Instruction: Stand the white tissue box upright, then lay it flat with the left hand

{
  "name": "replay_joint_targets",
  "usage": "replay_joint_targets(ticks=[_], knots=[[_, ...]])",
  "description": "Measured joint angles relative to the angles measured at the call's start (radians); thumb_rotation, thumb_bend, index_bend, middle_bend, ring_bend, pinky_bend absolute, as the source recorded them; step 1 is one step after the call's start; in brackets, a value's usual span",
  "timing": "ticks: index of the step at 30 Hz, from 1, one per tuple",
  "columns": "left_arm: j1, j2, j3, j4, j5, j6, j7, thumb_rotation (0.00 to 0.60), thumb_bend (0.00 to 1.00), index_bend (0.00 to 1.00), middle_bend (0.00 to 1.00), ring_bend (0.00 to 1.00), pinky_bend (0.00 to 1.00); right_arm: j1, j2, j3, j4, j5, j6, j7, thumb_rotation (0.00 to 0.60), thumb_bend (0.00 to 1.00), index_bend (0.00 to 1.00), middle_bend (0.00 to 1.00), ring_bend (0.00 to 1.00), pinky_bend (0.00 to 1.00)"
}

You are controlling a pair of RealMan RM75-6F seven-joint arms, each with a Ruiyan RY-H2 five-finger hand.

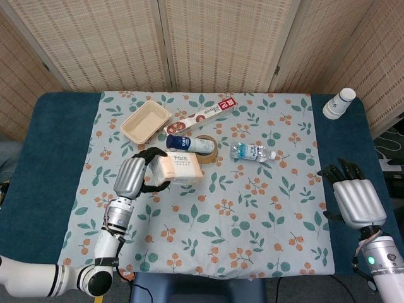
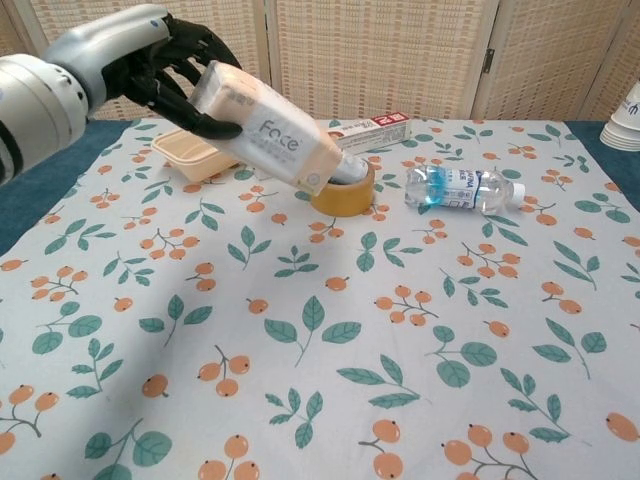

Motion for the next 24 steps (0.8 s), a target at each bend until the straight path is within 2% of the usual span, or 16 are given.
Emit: replay_joint_targets(ticks=[5,9,15,24], knots=[[0.082,-0.008,0.045,0.086,0.186,-0.022,-0.239,0.600,0.28,0.55,0.65,0.40,0.35,0.000,-0.005,-0.003,-0.004,-0.002,0.003,-0.012,0.600,0.07,0.24,0.15,0.00,0.11],[0.147,-0.047,0.083,0.210,0.295,-0.018,-0.388,0.600,0.28,0.55,0.65,0.39,0.35,0.000,-0.008,-0.005,-0.007,-0.006,0.006,-0.018,0.600,0.07,0.25,0.15,0.00,0.11],[0.221,-0.136,0.121,0.401,0.336,-0.027,-0.510,0.600,0.28,0.55,0.65,0.39,0.34,0.001,-0.013,-0.007,-0.006,-0.002,0.005,-0.027,0.600,0.07,0.25,0.15,0.00,0.11],[0.258,-0.238,0.108,0.590,0.398,-0.035,-0.580,0.600,0.28,0.53,0.64,0.38,0.34,0.008,-0.026,-0.007,0.002,0.016,0.005,-0.043,0.600,0.07,0.25,0.15,0.00,0.11]])
